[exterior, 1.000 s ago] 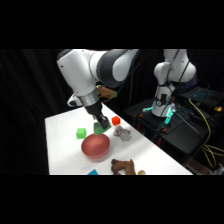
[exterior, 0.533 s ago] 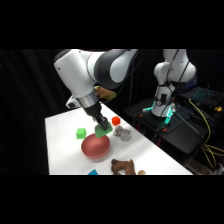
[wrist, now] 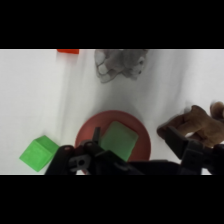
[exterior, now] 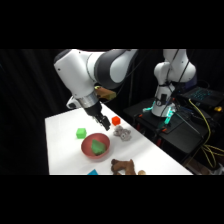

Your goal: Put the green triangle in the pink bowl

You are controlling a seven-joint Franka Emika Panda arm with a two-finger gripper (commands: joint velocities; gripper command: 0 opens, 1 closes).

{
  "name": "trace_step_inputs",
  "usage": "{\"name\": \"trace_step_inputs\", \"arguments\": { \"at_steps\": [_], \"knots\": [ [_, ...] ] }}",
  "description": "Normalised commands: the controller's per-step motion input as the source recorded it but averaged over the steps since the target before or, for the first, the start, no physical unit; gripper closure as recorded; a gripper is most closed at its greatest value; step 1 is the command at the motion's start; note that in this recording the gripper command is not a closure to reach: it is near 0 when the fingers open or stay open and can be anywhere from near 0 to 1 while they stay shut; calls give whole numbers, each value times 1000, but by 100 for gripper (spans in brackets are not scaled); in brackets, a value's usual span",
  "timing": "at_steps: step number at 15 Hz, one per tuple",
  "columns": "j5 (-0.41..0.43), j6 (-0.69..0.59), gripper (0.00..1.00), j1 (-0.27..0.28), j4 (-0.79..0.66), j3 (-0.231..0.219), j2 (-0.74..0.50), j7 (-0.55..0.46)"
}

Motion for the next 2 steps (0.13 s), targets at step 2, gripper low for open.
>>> {"name": "trace_step_inputs", "arguments": {
  "at_steps": [2],
  "knots": [
    [59, -102, 0, -12, 50, 30, -42, -73]
  ]
}}
